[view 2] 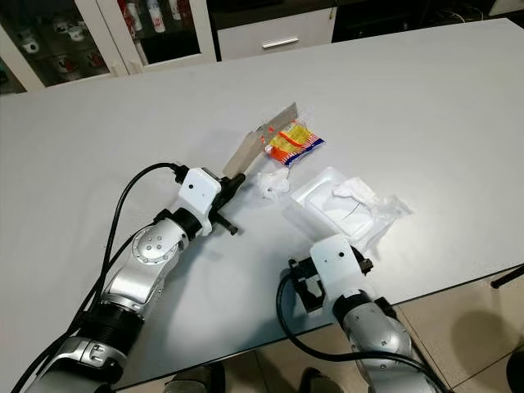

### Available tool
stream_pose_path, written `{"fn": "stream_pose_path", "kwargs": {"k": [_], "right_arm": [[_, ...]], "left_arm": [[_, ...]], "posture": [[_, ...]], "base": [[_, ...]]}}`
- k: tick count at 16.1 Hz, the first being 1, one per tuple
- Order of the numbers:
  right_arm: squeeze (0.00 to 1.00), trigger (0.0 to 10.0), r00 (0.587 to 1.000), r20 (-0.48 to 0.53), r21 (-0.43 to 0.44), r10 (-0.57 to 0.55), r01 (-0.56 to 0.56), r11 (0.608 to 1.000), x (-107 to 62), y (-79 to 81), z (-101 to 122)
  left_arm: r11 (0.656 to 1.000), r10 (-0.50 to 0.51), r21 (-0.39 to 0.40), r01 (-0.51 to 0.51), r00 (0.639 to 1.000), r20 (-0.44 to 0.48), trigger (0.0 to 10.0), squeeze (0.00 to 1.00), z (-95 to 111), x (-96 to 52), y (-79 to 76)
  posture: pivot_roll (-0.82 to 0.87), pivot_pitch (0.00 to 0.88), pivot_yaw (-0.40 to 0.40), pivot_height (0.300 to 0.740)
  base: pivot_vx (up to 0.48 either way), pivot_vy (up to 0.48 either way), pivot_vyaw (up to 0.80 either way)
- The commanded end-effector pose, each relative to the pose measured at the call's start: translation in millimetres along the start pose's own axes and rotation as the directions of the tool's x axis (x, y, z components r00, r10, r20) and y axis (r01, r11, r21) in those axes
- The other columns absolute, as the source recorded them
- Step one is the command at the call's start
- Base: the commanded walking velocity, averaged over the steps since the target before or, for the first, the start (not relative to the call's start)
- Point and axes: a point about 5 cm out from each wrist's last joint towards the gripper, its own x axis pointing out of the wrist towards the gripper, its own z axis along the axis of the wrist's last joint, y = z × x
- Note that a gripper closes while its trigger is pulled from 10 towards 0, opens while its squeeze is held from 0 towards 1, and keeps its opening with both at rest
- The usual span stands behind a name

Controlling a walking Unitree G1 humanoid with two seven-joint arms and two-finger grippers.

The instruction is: Picking trash to rubbish bin

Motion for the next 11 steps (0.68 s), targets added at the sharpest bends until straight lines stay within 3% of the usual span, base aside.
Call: {"fn": "stream_pose_path", "kwargs": {"k": [1,6,8,11], "right_arm": [[0.0,10.0,1.0,0.015,-0.013,0.002,-0.002,1.0,0.1,-1.4,5],[0.0,10.0,0.998,0.051,-0.044,-0.034,0.036,0.998,1.8,-11.0,14],[0.0,10.0,0.999,0.009,-0.073,-0.035,0.036,0.997,0.1,-12.6,9],[0.0,10.0,0.997,-0.069,-0.029,-0.019,0.017,0.999,-1.7,-11.2,-7]], "left_arm": [[1.0,-0.019,0.008,0.019,1.0,-0.001,0.0,0.0,0,1.3,-0.6],[1.0,-0.015,0.01,0.016,1.0,-0.006,0.0,0.0,-2,-0.4,-0.3],[1.0,-0.017,0.009,0.017,1.0,-0.006,0.0,0.0,-2,-0.6,-0.9],[1.0,-0.018,0.01,0.018,1.0,-0.009,0.0,0.0,-2,-0.6,-1.1]], "posture": [[0.09,0.154,0.07,0.74],[0.1,0.153,0.066,0.74],[0.1,0.153,0.066,0.74],[0.1,0.153,0.066,0.74]], "base": [[0.0,0.0,0.0],[0.0,0.0,0.0],[0.0,0.0,0.0],[0.0,0.0,0.0]]}}
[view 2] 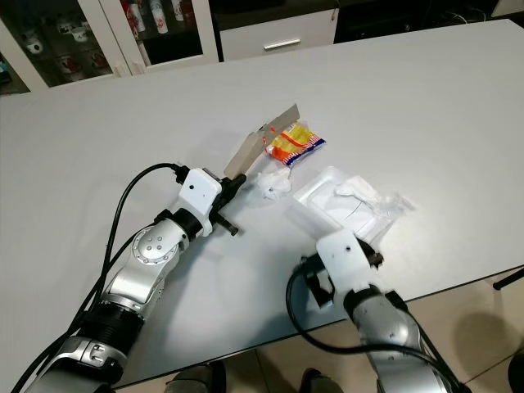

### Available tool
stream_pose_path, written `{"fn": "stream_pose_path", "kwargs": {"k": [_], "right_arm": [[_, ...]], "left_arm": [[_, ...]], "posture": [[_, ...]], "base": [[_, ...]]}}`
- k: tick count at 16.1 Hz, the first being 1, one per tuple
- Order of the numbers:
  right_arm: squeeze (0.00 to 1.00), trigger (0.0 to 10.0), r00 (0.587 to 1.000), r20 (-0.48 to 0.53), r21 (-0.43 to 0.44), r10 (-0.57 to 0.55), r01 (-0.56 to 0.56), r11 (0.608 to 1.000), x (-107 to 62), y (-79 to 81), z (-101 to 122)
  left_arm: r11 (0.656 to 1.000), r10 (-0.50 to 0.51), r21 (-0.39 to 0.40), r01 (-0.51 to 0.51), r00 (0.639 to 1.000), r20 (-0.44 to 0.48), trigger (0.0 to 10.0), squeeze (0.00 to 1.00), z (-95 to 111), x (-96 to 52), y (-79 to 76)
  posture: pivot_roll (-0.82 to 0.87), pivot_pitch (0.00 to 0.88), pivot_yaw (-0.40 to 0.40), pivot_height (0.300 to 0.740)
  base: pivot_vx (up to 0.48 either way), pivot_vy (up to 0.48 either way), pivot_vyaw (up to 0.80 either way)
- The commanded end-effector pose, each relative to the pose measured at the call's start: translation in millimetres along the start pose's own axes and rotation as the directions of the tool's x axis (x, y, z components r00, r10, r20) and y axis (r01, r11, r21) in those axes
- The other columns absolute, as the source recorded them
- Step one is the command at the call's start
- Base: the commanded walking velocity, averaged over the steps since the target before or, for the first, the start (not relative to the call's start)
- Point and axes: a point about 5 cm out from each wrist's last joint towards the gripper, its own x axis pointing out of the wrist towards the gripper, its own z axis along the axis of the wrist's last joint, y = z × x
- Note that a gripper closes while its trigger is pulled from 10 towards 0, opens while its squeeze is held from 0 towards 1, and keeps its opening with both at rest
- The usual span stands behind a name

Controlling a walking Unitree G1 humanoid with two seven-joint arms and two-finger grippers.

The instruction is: Picking trash to rubbish bin

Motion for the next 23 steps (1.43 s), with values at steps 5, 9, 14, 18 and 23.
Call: {"fn": "stream_pose_path", "kwargs": {"k": [5,9,14,18,23], "right_arm": [[0.0,10.0,0.991,-0.109,0.095,0.077,-0.067,0.993,4.2,8.7,-30],[0.0,10.0,0.976,-0.202,0.09,0.085,-0.068,0.994,3.7,6.1,-60],[0.0,10.0,0.98,-0.19,0.08,0.059,-0.045,0.996,7.7,0.5,-62],[0.0,10.0,0.991,-0.113,0.167,0.065,-0.045,0.985,9.0,2.0,-46],[0.0,10.0,0.999,0.054,0.482,0.009,-0.034,0.876,5.9,2.5,-24]], "left_arm": [[1.0,-0.019,0.007,0.019,1.0,-0.01,0.0,0.0,-2,0.5,-1.7],[1.0,-0.014,0.003,0.014,1.0,-0.013,0.0,0.0,-3,-0.1,-2.1],[1.0,-0.016,0.004,0.016,1.0,-0.02,0.0,0.0,-4,-0.3,-1.1],[1.0,-0.021,0.004,0.021,1.0,-0.021,0.0,0.0,-4,0.1,-1.5],[1.0,-0.03,0.003,0.03,0.999,-0.023,0.0,0.0,-5,0.0,-1.9]], "posture": [[0.1,0.154,0.065,0.74],[0.1,0.153,0.063,0.74],[0.11,0.151,0.065,0.74],[0.11,0.147,0.068,0.74],[0.11,0.145,0.067,0.74]], "base": [[0.0,0.0,0.0],[0.0,0.0,0.0],[0.0,0.0,0.0],[0.0,0.0,0.0],[0.0,0.0,0.0]]}}
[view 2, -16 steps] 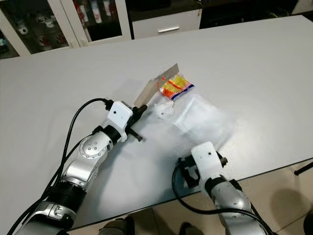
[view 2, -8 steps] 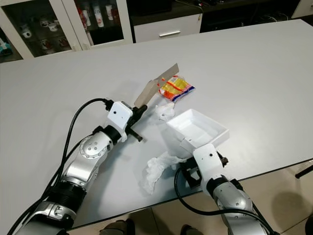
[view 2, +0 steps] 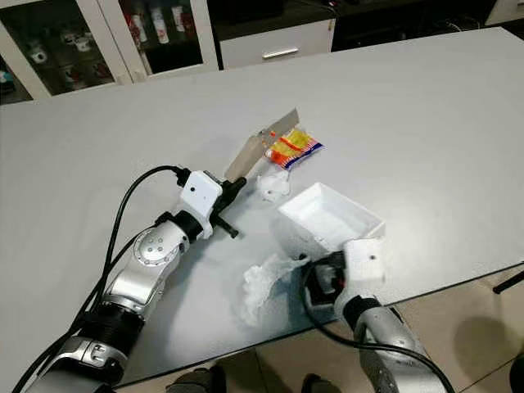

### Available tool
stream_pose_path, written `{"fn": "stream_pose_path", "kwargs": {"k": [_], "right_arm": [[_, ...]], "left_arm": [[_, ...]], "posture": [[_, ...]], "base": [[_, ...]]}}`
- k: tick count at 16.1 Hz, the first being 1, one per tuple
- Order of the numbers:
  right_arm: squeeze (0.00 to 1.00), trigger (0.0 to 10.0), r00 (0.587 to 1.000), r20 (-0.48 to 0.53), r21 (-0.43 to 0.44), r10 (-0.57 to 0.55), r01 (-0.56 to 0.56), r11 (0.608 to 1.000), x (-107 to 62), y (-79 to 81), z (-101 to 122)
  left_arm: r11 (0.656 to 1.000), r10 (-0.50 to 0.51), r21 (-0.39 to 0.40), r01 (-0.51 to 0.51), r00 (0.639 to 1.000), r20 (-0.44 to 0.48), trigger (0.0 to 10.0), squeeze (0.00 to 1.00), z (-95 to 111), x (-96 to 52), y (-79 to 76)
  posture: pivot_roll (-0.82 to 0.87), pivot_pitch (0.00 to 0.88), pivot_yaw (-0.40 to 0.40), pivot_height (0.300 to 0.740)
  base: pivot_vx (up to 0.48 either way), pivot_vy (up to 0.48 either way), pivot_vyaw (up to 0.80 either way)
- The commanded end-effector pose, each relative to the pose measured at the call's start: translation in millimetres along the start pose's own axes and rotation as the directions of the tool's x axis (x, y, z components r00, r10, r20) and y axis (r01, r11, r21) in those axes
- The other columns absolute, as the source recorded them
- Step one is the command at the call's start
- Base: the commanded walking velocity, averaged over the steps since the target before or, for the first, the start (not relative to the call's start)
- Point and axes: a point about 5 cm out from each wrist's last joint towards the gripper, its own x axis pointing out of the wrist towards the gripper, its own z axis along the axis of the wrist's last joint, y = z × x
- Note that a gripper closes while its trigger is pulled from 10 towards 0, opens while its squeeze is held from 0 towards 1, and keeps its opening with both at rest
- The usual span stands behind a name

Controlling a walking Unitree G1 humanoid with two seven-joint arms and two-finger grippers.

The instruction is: Picking trash to rubbish bin

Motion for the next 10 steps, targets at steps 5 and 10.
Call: {"fn": "stream_pose_path", "kwargs": {"k": [5,10], "right_arm": [[0.0,10.0,0.999,0.044,0.243,0.023,-0.033,0.97,-11.1,14.5,-5],[0.0,10.0,0.986,0.164,0.43,0.033,-0.102,0.897,-11.2,23.8,-1]], "left_arm": [[0.999,-0.041,0.023,0.041,0.999,-0.006,0.0,0.0,0,0.0,1.2],[0.998,-0.055,0.029,0.055,0.998,-0.006,0.0,0.0,1,0.5,1.6]], "posture": [[0.11,0.145,0.079,0.74],[0.11,0.147,0.087,0.74]], "base": [[0.0,0.0,0.0],[0.0,0.0,0.0]]}}
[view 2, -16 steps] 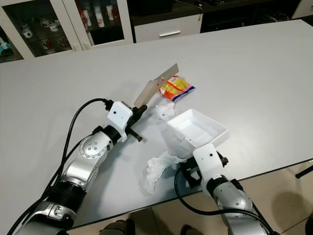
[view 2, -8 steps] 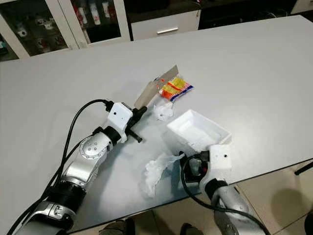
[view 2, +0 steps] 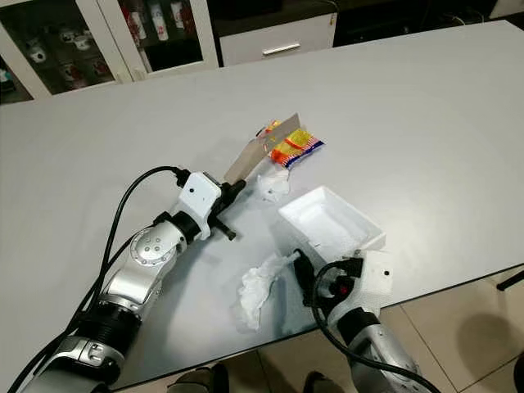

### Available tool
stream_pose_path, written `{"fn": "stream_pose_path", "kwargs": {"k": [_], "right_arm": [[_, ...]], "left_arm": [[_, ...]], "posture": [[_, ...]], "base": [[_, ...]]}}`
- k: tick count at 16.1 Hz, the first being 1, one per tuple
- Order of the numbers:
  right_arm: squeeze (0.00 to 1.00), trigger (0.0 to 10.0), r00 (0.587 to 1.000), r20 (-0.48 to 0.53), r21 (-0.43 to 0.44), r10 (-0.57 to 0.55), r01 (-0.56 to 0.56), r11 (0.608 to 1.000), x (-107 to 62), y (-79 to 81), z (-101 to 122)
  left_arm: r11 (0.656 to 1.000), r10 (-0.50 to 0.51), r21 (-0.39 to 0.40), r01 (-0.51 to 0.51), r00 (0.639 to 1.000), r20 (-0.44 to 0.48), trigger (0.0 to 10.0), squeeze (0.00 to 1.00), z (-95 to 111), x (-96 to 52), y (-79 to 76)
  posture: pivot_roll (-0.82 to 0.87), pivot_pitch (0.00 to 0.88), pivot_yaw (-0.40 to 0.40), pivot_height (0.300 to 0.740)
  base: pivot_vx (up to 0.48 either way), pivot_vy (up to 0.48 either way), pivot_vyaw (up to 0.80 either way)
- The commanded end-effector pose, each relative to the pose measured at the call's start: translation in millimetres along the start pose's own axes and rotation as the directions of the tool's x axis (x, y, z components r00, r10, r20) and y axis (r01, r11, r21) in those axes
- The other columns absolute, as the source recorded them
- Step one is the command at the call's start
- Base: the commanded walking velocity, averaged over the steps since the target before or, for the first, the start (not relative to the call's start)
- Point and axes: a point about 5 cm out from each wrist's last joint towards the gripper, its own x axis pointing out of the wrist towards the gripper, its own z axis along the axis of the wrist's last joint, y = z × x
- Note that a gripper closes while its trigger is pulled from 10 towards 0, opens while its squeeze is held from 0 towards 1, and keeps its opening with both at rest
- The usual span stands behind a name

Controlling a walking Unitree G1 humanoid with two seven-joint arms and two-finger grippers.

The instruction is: Picking trash to rubbish bin

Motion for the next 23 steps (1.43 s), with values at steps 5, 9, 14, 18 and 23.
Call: {"fn": "stream_pose_path", "kwargs": {"k": [5,9,14,18,23], "right_arm": [[0.0,10.0,0.983,0.172,0.436,-0.071,-0.012,0.9,10.3,-5.6,-6],[0.0,10.0,0.973,0.194,0.52,-0.128,0.009,0.854,18.0,-17.3,-7],[0.0,0.0,0.969,0.189,0.568,-0.156,0.022,0.823,30.5,-26.3,-10],[0.0,0.0,0.971,0.174,0.567,-0.165,0.038,0.822,31.8,-29.8,-12],[0.0,0.0,0.973,0.143,0.544,-0.18,0.074,0.836,31.3,-35.0,-12]], "left_arm": [[0.999,-0.037,0.026,0.037,0.999,0.0,0.0,0.0,2,-0.8,1.2],[0.998,-0.045,0.031,0.045,0.999,-0.004,0.0,0.0,1,-3.1,2.8],[0.998,-0.055,0.031,0.055,0.998,-0.009,0.0,0.0,1,-3.7,1.7],[0.998,-0.057,0.027,0.057,0.998,-0.011,0.0,0.0,1,-4.0,1.1],[0.998,-0.058,0.022,0.059,0.998,-0.013,0.0,0.0,0,-3.4,-0.2]], "posture": [[0.13,0.156,0.097,0.74],[0.14,0.163,0.103,0.74],[0.14,0.163,0.103,0.74],[0.15,0.164,0.1,0.74],[0.14,0.164,0.095,0.74]], "base": [[0.0,0.0,0.0],[0.0,0.0,0.0],[0.0,0.0,0.0],[0.0,0.0,0.0],[0.0,0.0,0.0]]}}
